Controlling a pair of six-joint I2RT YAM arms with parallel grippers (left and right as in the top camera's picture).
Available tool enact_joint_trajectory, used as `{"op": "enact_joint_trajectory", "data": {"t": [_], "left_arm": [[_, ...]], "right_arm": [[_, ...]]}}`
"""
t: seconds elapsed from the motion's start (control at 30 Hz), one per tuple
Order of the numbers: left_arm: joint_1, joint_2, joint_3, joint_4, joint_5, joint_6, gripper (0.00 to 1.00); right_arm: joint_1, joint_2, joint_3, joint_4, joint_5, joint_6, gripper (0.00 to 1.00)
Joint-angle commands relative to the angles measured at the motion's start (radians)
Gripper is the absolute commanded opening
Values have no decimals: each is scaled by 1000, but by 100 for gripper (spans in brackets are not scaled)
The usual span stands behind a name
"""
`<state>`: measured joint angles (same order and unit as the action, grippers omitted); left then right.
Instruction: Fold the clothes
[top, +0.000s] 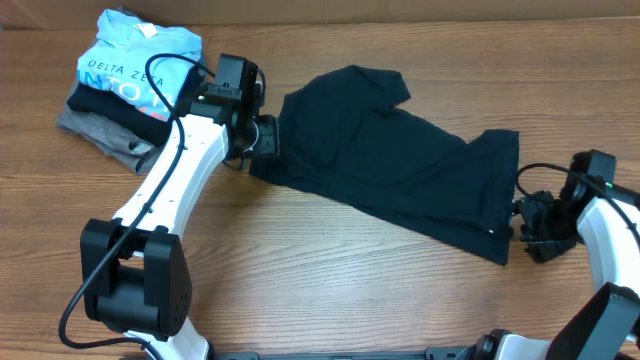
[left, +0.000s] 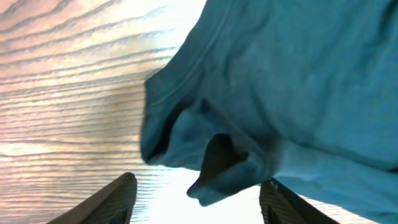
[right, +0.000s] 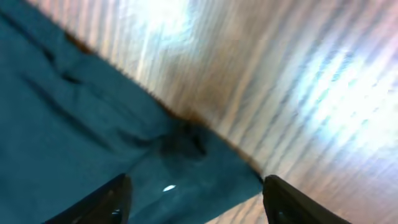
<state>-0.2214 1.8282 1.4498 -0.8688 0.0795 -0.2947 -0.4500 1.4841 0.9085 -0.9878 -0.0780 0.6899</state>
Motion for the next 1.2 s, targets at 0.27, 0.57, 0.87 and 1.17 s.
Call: {"op": "enact_joint_trajectory", "data": {"t": [0.27, 0.57, 0.87, 1.17], "left_arm": [[1, -16, -186, 84, -19, 30, 72], [1, -16, -270, 232, -11, 56, 60], [7, 4, -329, 328, -16, 55, 20], [103, 2, -241, 101, -16, 34, 4]], "right_arm": [[-54, 1, -122, 2, -112, -148, 59], [-54, 1, -273, 204, -254, -255, 58], [-57, 0, -271, 224, -283, -320, 4], [-79, -1, -81, -126, -86, -248, 33]]}}
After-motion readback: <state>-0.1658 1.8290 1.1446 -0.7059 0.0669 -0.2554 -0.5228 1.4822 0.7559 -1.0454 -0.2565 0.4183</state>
